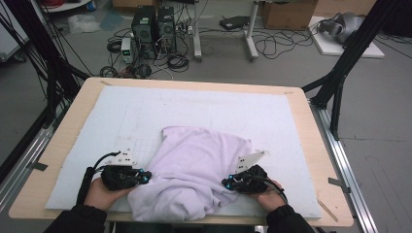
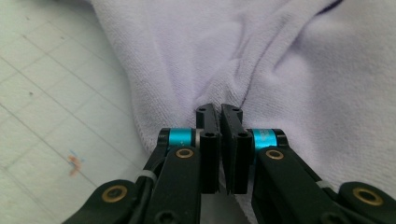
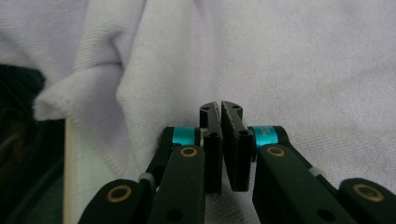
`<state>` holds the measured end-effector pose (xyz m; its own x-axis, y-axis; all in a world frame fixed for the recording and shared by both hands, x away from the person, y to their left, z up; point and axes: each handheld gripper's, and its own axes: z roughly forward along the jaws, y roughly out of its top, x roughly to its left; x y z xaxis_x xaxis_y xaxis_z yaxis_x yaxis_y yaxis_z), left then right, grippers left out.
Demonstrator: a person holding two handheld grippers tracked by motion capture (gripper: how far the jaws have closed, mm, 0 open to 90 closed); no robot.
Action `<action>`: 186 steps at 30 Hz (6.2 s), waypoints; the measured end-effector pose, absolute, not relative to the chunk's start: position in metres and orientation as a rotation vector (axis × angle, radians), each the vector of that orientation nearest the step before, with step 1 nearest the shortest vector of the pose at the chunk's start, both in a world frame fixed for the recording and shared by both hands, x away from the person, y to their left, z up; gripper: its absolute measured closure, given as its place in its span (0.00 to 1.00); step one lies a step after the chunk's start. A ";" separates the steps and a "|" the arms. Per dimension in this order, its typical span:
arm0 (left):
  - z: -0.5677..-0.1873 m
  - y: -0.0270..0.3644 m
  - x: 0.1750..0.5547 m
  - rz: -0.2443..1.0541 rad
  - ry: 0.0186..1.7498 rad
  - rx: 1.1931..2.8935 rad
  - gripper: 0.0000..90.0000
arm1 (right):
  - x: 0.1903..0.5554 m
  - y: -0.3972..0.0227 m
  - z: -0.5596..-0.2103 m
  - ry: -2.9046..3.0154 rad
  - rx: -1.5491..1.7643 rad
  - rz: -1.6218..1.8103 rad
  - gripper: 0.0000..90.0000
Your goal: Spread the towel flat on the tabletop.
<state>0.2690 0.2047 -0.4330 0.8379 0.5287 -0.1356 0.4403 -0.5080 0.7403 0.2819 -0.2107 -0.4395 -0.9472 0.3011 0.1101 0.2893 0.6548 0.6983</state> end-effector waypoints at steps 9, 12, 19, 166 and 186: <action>-0.429 0.204 0.242 0.107 0.662 2.185 0.96 | 0.262 -0.213 -0.436 2.872 0.436 1.207 0.97; -0.424 0.206 0.242 0.140 0.652 2.177 0.94 | 0.262 -0.215 -0.432 2.832 0.450 1.235 0.85; -0.428 0.200 0.263 0.148 0.702 2.169 0.66 | 0.273 -0.198 -0.429 2.800 0.503 1.300 0.70; -0.401 0.200 0.245 0.168 0.555 2.123 0.98 | 0.259 -0.197 -0.408 2.772 0.386 1.493 0.96; -0.408 0.171 0.355 0.281 0.829 2.112 0.76 | 0.362 -0.219 -0.418 2.637 0.813 1.173 0.84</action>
